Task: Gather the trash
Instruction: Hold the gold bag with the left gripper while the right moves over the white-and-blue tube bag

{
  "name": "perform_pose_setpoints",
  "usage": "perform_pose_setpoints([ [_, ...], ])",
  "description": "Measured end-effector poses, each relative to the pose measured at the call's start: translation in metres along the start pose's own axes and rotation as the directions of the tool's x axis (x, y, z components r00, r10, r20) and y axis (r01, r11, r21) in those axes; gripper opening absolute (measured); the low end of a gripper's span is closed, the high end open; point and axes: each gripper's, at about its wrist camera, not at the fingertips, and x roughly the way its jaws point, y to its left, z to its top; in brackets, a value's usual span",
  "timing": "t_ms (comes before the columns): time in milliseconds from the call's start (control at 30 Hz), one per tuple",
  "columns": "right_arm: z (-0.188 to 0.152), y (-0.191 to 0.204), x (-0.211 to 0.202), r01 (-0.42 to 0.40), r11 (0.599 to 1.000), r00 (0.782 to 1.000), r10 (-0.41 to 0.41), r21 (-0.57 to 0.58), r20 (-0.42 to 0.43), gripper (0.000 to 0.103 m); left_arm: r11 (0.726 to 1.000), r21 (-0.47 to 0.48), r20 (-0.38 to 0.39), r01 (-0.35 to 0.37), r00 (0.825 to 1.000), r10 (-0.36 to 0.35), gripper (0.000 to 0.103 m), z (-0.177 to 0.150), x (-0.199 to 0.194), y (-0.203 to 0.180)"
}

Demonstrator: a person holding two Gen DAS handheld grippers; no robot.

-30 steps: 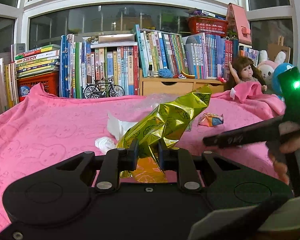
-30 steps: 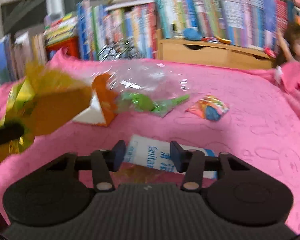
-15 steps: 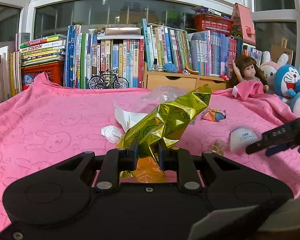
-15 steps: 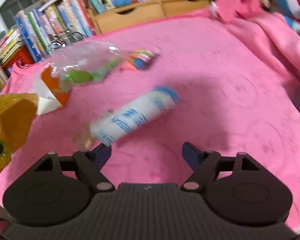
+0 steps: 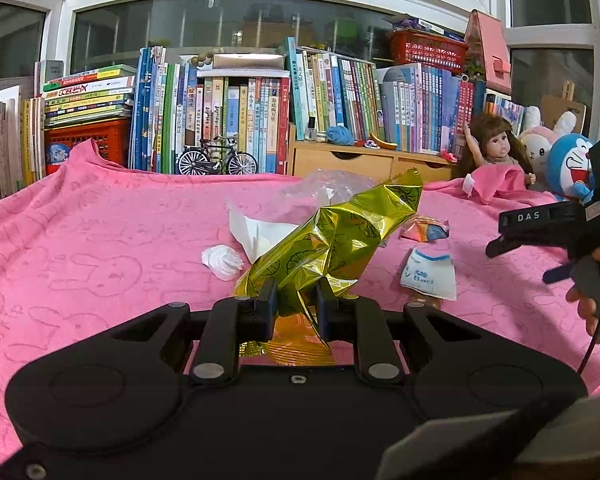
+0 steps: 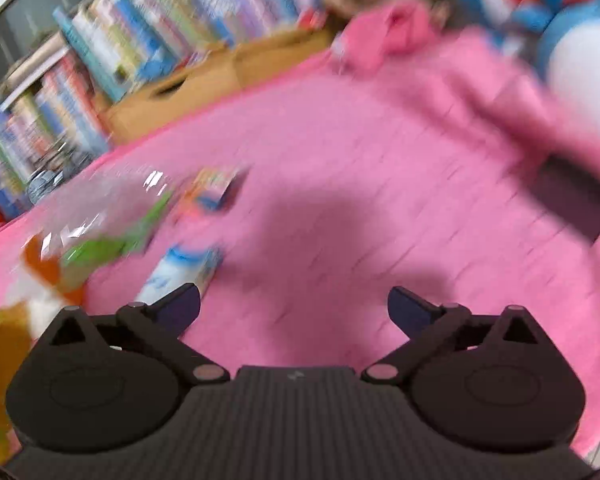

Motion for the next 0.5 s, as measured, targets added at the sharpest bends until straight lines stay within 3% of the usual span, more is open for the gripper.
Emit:
perform_pose_setpoints([
  [100,-0.002,0.013,0.014,-0.136,0.990,0.983,0.140,0.040,-0.121,0.103,1.000,-0.010,-0.005,-0.003,1.000,0.003,0.018,-0.001,0.002,0.000],
  [167,-0.005,0.026,0.026,-0.172,0.983,0.969,0.181,0.067,-0.166,0.103,1.000,-0.024,-0.009,0.001,1.000,-0.001,0.018,-0.002,0.003,-0.001],
  [267,-0.008,0.049,0.045,-0.173,0.980,0.960,0.190,0.097,-0.208,0.103,1.000,-0.024,-0.010,0.003,1.000,-0.003,0.018,-0.002,0.003,-0.003],
  [367,-0.009,0.075,0.058,-0.108,0.992,0.974,0.117,0.058,-0.195,0.102,1.000,-0.018,-0.011,0.003,1.000,-0.003,0.018,-0.002,0.003,-0.003],
  [433,-0.009,0.082,0.062,-0.080,0.996,0.980,0.086,0.038,-0.181,0.094,1.000,-0.022,-0.013,0.006,1.000,-0.006,0.018,-0.002,0.003,-0.003],
  [500,-0.010,0.089,0.059,-0.083,0.996,0.981,0.079,-0.015,-0.177,0.068,1.000,-0.023,-0.012,0.007,1.000,-0.007,0.018,-0.003,0.002,-0.003],
])
